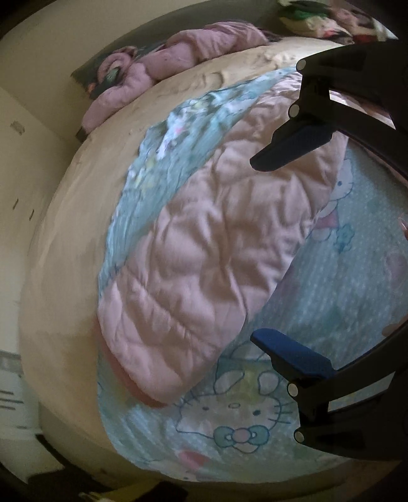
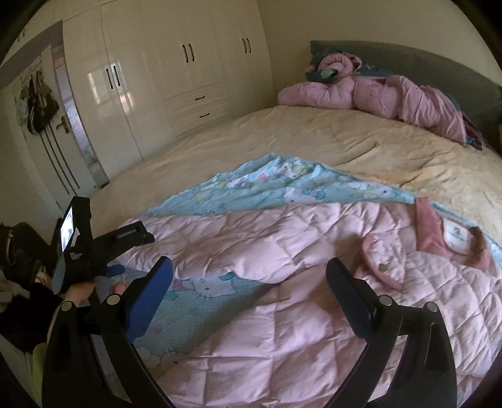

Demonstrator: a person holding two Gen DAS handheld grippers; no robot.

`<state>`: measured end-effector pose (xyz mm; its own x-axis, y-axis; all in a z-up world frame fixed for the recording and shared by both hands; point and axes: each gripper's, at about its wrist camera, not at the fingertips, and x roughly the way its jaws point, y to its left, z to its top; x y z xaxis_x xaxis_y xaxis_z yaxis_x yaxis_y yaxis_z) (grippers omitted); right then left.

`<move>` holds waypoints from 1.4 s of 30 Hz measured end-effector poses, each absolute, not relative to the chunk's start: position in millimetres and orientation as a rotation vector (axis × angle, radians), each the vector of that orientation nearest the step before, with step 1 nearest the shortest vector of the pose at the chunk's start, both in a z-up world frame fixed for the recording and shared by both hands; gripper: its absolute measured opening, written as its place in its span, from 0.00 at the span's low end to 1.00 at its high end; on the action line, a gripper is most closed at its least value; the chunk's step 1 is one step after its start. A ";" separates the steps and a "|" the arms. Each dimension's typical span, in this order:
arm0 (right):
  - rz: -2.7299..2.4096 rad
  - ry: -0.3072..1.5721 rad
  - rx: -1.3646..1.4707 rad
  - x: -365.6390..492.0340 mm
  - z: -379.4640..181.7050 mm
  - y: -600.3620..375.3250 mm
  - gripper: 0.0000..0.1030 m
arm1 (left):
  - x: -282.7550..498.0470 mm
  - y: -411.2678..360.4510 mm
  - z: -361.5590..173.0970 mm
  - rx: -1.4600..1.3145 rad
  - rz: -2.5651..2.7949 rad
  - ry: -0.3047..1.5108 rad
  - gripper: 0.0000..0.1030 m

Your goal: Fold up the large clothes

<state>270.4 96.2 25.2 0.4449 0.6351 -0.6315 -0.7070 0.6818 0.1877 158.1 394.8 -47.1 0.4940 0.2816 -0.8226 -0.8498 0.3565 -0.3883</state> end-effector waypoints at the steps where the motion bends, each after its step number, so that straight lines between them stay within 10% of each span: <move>1: 0.836 0.741 -0.105 270.5 23.0 97.8 0.95 | 157.3 398.0 -50.0 -0.939 0.827 0.730 0.91; 13: 0.865 0.810 -0.078 271.4 2.0 100.1 0.95 | 158.5 440.7 -91.5 -1.048 0.897 0.682 0.91; 23: 0.789 0.833 0.029 282.5 -3.4 50.3 0.95 | 153.2 440.0 -47.1 -0.909 0.829 0.510 0.14; 42: 0.648 0.766 0.230 263.3 17.1 -79.3 0.95 | 148.3 384.4 65.2 -0.731 0.589 0.255 0.11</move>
<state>263.3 -79.3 17.1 0.5394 0.6203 -0.5694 -0.4592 0.7836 0.4185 148.3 384.4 65.2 0.8098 0.4145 -0.4152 -0.5865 0.5927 -0.5520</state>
